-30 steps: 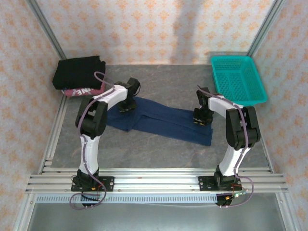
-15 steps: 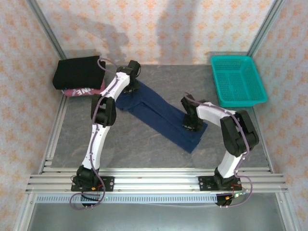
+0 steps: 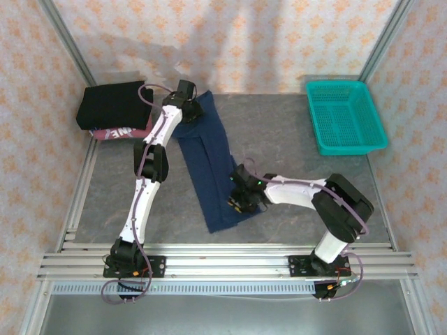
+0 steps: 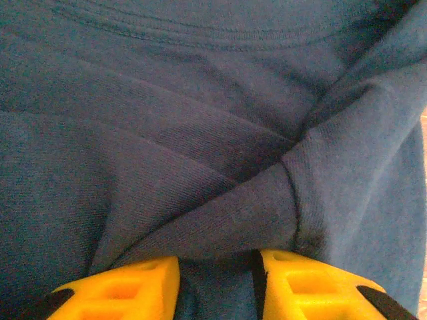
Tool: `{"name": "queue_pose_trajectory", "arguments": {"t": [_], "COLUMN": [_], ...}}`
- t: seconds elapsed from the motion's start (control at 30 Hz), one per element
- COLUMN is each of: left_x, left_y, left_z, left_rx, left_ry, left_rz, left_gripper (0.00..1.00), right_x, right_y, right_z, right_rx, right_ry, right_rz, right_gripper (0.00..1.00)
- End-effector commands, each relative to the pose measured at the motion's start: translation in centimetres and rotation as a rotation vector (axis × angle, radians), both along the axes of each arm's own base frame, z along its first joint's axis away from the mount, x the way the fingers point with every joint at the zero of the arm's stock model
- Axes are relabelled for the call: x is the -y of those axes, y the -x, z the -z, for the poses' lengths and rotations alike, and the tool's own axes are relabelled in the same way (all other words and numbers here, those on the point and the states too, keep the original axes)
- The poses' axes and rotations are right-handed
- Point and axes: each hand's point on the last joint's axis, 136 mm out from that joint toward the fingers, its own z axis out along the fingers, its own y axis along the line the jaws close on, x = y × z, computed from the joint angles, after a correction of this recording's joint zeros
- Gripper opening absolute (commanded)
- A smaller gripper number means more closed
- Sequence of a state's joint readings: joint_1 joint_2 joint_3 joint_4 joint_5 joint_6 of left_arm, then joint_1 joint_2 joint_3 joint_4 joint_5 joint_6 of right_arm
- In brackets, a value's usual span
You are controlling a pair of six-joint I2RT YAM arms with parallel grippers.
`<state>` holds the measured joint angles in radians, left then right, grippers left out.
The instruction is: Fold and stack the t-shirts
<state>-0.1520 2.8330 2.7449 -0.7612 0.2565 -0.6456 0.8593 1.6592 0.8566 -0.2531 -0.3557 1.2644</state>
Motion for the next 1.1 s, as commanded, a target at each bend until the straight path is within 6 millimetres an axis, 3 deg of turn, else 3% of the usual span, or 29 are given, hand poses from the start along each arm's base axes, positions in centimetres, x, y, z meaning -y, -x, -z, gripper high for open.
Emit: {"name": "queue_pose_trajectory", "arguments": {"t": [0.0, 0.1, 0.2, 0.33, 0.43, 0.5, 0.6, 0.73, 0.9, 1.0, 1.07], "left_x": [-0.3, 1.3, 2.2, 0.6, -1.3, -1.9, -2.7, -2.7, -0.9, 0.7, 0.9], "left_y": [0.7, 1.6, 3.3, 5.4, 8.9, 12.0, 17.8, 27.5, 38.4, 42.2, 44.0], "left_z": [4.9, 3.5, -2.4, -13.0, -19.2, -21.9, -23.7, -20.2, -12.8, -9.1, -7.7], "left_rx": [-0.072, -0.096, -0.090, 0.031, 0.074, 0.094, 0.084, -0.008, -0.131, -0.180, -0.200], "left_ry": [0.002, 0.079, 0.100, 0.081, 0.068, 0.026, -0.006, -0.024, -0.011, 0.059, 0.065], "left_rz": [0.037, 0.096, 0.148, 0.143, 0.120, 0.139, 0.145, 0.165, 0.220, 0.247, 0.237], "left_gripper": [0.36, 0.41, 0.63, 0.80, 0.87, 0.88, 0.89, 0.88, 0.84, 0.75, 0.74], "right_x": [-2.0, -4.7, -5.5, -2.4, -0.4, 1.4, 3.3, 3.6, 2.2, 1.4, 0.9], "right_y": [3.9, 4.8, 4.8, 4.0, 3.6, 3.2, 2.5, 2.0, 2.5, 2.8, 3.1], "right_z": [2.7, 1.7, -1.2, -6.2, -9.2, -10.4, -11.3, -10.5, -8.6, -6.9, -5.7], "right_rx": [-0.104, -0.078, -0.015, 0.123, 0.203, 0.238, 0.280, 0.287, 0.292, 0.277, 0.257], "right_ry": [-0.015, -0.034, -0.004, 0.096, 0.138, 0.194, 0.236, 0.199, 0.134, 0.108, 0.090], "right_rz": [0.109, 0.056, -0.009, -0.076, -0.160, -0.228, -0.335, -0.516, -0.691, -0.752, -0.774], "right_gripper": [0.29, 0.32, 0.44, 0.59, 0.67, 0.70, 0.74, 0.74, 0.71, 0.69, 0.67]}}
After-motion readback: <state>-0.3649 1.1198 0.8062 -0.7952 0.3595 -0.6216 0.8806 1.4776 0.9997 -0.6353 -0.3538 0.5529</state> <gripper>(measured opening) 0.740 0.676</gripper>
